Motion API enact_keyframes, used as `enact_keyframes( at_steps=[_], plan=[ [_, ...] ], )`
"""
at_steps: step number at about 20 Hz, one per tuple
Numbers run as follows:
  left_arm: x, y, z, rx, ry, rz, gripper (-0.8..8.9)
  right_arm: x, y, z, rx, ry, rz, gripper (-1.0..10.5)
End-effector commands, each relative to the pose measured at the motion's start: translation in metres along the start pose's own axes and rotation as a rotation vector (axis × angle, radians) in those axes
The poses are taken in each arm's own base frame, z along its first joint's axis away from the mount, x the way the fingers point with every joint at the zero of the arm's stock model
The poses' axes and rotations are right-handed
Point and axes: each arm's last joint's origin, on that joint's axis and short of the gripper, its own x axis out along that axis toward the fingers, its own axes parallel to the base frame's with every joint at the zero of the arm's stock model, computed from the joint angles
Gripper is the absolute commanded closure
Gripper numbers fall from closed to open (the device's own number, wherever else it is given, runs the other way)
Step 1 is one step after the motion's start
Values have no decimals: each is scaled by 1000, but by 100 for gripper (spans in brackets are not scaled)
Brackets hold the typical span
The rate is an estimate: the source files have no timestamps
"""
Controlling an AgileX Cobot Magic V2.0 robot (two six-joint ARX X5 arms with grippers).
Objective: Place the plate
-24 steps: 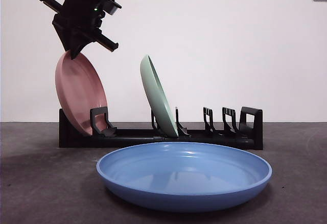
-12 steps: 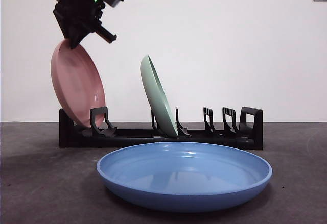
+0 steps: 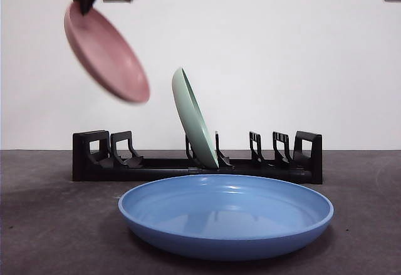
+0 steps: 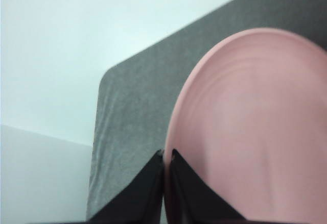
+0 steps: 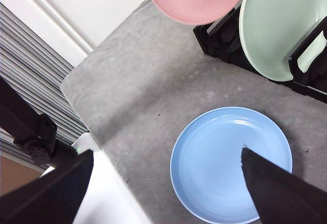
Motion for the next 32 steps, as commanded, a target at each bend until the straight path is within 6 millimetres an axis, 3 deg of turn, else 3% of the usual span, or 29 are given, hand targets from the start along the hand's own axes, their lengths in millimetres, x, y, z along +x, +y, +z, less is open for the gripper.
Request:
enact_keyframes(
  at_steps=[1,7,11,17,24,32],
  plan=[
    [-21,18,3,-45,-48,-17,800,1,0,3,-23,-7,7,482],
    [-59,48,-16,-126,-44,-180,800,1,0,3,-29,-8,6,482],
    [-84,64,-29,-174,-55,-394,800,1,0,3,-36,-9,4,482],
    [-111,72,-49,-188,-93,-646,800,0,-1,2,-18,-2,-33,482],
    [-105,52,-92,-159,-66,-849,801,-5,2,-5,12,18,-109,482],
    [-72,6,-135,-178,2,-1024,801,-22,15,-16,18,-33,-239,482]
  ],
)
